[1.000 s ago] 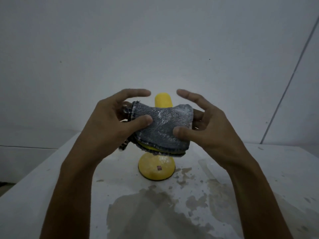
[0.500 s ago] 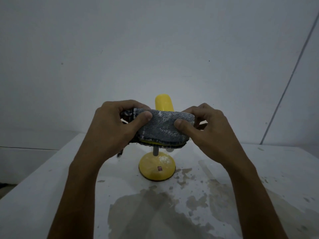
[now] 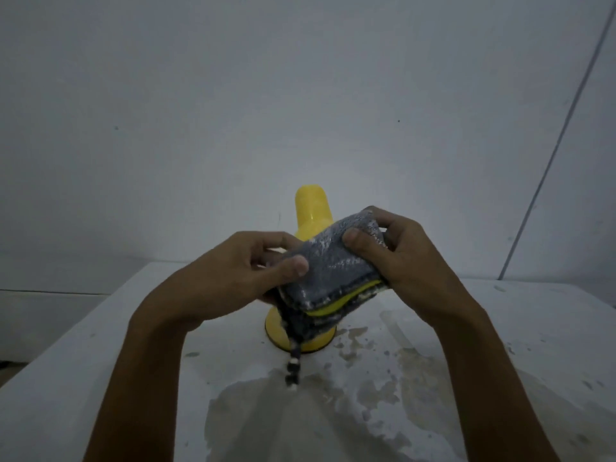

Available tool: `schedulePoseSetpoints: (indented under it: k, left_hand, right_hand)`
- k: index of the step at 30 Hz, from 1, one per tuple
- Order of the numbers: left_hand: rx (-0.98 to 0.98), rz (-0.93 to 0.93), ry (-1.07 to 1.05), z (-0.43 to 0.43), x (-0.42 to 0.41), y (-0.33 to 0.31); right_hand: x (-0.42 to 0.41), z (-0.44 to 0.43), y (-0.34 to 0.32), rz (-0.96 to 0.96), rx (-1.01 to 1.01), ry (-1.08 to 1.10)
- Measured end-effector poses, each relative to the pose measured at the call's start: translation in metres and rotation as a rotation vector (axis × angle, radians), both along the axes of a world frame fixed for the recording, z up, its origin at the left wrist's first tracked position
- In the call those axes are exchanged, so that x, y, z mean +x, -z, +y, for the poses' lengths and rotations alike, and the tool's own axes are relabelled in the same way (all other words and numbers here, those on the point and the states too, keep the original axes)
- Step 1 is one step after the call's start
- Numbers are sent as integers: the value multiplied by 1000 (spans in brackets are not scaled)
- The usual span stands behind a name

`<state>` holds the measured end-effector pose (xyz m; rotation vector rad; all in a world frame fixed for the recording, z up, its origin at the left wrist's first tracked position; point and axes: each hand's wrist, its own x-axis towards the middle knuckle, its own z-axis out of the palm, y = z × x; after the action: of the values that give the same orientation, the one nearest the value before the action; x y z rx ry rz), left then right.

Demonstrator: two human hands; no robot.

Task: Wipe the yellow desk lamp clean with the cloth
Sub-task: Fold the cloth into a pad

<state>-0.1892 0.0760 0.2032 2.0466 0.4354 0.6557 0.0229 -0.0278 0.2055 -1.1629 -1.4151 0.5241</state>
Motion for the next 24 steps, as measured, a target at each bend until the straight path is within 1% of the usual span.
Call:
schedulePoseSetpoints:
  k: [1, 3, 6, 8, 9, 11, 13, 16, 20, 22, 24]
  left_hand:
    - [-8, 47, 40, -1, 1, 1]
    - [37, 78, 37, -5, 8, 2]
    - [145, -18, -68, -9, 21, 3]
    - [179, -87, -104, -11, 25, 3]
    - [171, -123, -101, -10, 26, 3]
    - [167, -203, -92, -11, 29, 3]
    - [199, -272, -113, -14, 32, 2]
    - [189, -358, -181, -15, 40, 4]
    - [228, -431, -261, -17, 51, 9]
    - [204, -451, -278, -21, 54, 8]
    - [161, -420, -301, -21, 54, 7]
  right_hand:
    - [1, -2, 1, -53, -23, -3]
    - [-1, -2, 2, -111, -45, 9]
    - [-5, 4, 4, -95, -3, 108]
    - [-5, 6, 5, -135, 15, 200]
    - [-3, 6, 6, -179, -4, 224]
    - [1, 4, 6, -220, -74, 192]
    - [4, 2, 6, -156, -134, 99]
    - [4, 0, 6, -5, -162, -46]
    - [2, 3, 6, 339, -115, -197]
    - [1, 3, 5, 424, -62, -256]
    - [1, 5, 5, 488, -30, -256]
